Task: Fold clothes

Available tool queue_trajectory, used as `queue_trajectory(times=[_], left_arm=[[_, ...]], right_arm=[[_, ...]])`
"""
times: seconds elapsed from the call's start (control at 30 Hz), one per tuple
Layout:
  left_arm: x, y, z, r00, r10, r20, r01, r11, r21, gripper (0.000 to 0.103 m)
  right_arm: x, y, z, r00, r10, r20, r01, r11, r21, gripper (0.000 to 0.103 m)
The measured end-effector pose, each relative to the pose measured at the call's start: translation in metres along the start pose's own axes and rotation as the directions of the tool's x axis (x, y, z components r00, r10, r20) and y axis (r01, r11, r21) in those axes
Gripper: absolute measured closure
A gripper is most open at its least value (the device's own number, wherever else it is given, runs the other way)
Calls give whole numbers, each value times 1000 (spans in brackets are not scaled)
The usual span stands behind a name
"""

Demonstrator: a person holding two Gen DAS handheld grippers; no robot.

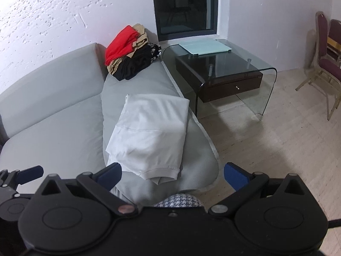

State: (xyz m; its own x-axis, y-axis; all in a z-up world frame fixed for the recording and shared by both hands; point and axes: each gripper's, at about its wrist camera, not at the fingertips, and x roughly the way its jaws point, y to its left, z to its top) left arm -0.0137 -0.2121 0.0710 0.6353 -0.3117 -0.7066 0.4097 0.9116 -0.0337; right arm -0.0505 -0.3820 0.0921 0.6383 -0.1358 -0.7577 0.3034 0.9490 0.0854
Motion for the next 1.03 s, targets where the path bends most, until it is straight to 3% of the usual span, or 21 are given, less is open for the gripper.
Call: queue_trajectory(times=[1.03], left_arm=[[21,-17,-2,1000,-9,-11,9,999,30,0]], right_arm=[[12,-4,-11,1000,-12,-8,12,1000,-18,0]])
